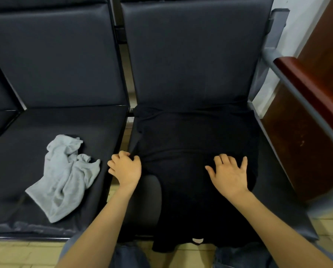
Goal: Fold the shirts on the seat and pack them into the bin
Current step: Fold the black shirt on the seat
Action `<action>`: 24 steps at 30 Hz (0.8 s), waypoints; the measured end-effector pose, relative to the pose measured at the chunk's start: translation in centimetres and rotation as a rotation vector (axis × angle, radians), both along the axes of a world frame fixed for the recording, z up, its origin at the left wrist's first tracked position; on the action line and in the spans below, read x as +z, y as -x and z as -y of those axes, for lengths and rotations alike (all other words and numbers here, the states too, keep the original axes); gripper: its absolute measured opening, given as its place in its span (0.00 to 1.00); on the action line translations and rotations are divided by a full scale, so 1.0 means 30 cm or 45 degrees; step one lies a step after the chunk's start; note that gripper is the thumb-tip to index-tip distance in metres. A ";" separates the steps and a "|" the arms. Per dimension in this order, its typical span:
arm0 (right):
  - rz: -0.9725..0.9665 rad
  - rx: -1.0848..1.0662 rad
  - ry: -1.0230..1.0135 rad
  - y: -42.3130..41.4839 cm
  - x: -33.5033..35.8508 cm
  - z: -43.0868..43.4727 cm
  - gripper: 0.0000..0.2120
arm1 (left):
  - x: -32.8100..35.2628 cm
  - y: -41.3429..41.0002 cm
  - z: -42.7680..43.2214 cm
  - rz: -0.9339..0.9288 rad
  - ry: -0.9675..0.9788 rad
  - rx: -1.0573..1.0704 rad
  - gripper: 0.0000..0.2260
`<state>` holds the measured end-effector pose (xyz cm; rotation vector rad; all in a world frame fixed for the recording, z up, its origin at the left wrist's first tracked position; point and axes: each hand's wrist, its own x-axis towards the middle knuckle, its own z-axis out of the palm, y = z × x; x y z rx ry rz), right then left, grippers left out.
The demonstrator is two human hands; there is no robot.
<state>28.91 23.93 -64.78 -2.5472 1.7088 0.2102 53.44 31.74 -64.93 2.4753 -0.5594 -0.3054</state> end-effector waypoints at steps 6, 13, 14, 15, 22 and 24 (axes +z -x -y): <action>0.006 -0.019 0.000 -0.009 0.000 -0.005 0.24 | -0.021 -0.008 -0.090 0.395 0.028 -0.253 0.23; 0.098 0.056 -0.047 0.015 -0.007 -0.002 0.22 | -0.067 0.170 -0.056 0.186 -0.155 -1.069 0.22; 0.087 0.056 -0.056 0.034 -0.003 0.001 0.22 | -0.071 0.178 -0.049 0.191 -0.232 -1.062 0.24; 0.068 0.045 -0.060 0.059 0.005 0.003 0.22 | -0.070 0.182 -0.045 0.195 -0.295 -1.050 0.24; -0.182 -0.312 0.023 0.260 0.123 0.023 0.17 | -0.032 0.190 -0.026 0.176 -0.546 -1.089 0.32; -0.210 -0.356 0.037 0.266 0.143 0.011 0.17 | -0.027 0.198 -0.035 0.331 -0.488 -1.072 0.30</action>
